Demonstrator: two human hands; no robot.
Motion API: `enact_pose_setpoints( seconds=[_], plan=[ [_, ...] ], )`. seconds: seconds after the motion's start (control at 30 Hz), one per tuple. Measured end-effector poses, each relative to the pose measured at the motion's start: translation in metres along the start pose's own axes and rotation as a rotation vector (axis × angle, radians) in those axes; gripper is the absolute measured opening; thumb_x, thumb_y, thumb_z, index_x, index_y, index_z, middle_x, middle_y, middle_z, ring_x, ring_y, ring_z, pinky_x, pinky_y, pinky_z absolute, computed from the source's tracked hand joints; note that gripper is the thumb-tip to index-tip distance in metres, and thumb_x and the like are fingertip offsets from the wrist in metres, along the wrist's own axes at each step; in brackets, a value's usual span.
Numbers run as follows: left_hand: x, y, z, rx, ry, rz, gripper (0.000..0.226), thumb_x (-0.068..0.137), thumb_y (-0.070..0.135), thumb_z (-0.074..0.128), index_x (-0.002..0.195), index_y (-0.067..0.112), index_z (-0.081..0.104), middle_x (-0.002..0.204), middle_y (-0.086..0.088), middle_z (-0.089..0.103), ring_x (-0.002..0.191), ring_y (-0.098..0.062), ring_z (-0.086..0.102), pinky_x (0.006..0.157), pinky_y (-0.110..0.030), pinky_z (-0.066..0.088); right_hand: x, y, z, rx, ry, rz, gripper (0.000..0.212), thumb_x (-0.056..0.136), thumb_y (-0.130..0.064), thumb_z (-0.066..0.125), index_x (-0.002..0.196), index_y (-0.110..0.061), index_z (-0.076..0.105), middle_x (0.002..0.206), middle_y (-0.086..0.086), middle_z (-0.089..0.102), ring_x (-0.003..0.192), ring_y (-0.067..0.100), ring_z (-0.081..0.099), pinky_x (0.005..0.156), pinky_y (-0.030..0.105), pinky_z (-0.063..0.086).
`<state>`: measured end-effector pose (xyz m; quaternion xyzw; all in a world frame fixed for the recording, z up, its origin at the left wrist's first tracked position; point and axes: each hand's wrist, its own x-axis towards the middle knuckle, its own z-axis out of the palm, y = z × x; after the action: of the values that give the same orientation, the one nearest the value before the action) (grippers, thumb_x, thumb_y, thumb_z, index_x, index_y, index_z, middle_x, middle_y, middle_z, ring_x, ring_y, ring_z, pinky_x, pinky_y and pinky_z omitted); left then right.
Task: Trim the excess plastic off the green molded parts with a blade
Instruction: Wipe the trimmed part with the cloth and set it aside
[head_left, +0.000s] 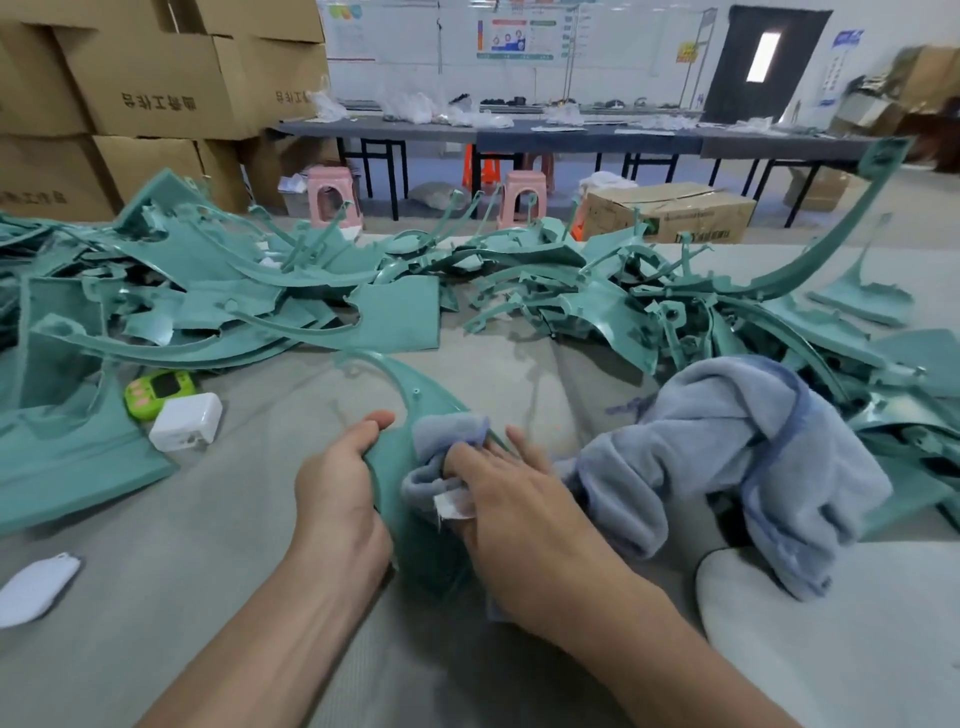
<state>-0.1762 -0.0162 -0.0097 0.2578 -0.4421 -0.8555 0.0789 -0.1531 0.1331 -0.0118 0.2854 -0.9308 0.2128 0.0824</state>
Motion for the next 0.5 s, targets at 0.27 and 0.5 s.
enact_pose_setpoints(
  seconds=[0.27, 0.5],
  plan=[
    [0.008, 0.011, -0.006, -0.060, 0.004, -0.019, 0.019, 0.098, 0.014, 0.057, 0.085, 0.015, 0.071, 0.077, -0.009, 0.075, 0.062, -0.026, 0.072, 0.064, -0.037, 0.060, -0.005, -0.002, -0.017, -0.179, -0.073, 0.055, 0.035, 0.086, -0.028, 0.067, 0.104, -0.032, 0.038, 0.116, -0.013, 0.057, 0.121, 0.009, 0.048, 0.119, 0.031, -0.006],
    [0.016, 0.016, -0.013, -0.117, 0.009, -0.051, 0.017, 0.098, 0.016, 0.057, 0.086, 0.016, 0.069, 0.077, -0.012, 0.074, 0.061, -0.029, 0.072, 0.058, -0.039, 0.062, -0.011, -0.029, -0.008, 0.022, -0.179, -0.150, 0.025, 0.090, -0.022, 0.062, 0.093, -0.033, 0.040, 0.107, -0.009, 0.063, 0.110, 0.009, 0.054, 0.121, 0.031, 0.003]
  ],
)
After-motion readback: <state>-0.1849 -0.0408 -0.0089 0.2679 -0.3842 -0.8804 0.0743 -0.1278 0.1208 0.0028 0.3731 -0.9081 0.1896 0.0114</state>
